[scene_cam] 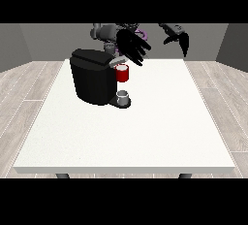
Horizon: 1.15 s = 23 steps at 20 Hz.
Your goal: Insert the coffee pod into the coffee machine and close the lid
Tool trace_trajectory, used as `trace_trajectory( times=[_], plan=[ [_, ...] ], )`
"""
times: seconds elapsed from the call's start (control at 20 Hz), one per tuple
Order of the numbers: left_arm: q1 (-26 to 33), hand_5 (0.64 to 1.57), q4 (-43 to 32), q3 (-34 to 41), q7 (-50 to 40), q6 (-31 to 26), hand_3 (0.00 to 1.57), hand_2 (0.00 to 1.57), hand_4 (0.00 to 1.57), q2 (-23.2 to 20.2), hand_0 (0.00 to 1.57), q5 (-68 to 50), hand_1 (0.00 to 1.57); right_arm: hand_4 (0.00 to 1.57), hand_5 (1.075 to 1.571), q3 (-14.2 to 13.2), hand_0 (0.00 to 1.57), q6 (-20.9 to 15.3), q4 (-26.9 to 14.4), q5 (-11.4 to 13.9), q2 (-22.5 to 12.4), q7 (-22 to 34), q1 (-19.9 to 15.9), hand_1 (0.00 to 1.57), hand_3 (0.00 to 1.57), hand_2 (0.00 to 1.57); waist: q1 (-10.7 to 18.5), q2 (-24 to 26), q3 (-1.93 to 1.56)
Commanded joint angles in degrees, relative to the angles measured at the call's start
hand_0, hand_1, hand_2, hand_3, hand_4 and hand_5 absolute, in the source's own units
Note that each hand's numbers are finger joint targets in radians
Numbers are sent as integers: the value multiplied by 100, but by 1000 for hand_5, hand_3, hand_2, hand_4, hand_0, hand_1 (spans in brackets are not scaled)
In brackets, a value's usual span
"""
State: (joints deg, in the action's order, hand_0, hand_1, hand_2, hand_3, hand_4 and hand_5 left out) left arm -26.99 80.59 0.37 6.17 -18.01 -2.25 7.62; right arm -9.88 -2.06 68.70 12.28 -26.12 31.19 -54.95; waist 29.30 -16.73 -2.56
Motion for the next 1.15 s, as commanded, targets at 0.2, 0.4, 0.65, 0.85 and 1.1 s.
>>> trace_trajectory(
  times=[0.2, 0.4, 0.65, 0.85, 1.1],
  plan=[
    [-399, 1571, 178, -120, -25, 86, 0, 0, 0, 124, 0, 64, 0, 0, 1571, 99, 0, -40, 1, -355, 578, -1221, -1035, 0, 0, 0, 578, -587, 255],
    [-240, 1571, 199, 122, 34, -203, 0, 0, 312, -217, 0, -145, 0, 101, 1571, 332, 0, -185, -194, -182, 894, -1679, -899, 0, 0, 0, 470, -529, 258],
    [-396, 1571, 14, 289, -171, -115, 0, 0, 318, -162, 0, -284, 0, 0, 1571, 555, 0, -205, -347, -230, 1376, -2032, -1117, 0, 0, 0, 68, -432, 259],
    [255, 1571, -105, 403, 193, -118, 0, 0, 322, -211, 0, -315, 0, 172, 1571, 899, 0, -240, -48, -250, 1935, -2489, -560, 0, 0, 0, -355, 79, 259],
    [598, 1571, -203, 645, 70, 139, 0, 0, 266, -210, 0, -347, 0, 259, 1571, 1461, 0, -84, 66, -367, 2577, -3059, 371, 0, 0, 0, -1021, 603, 255]
  ],
)
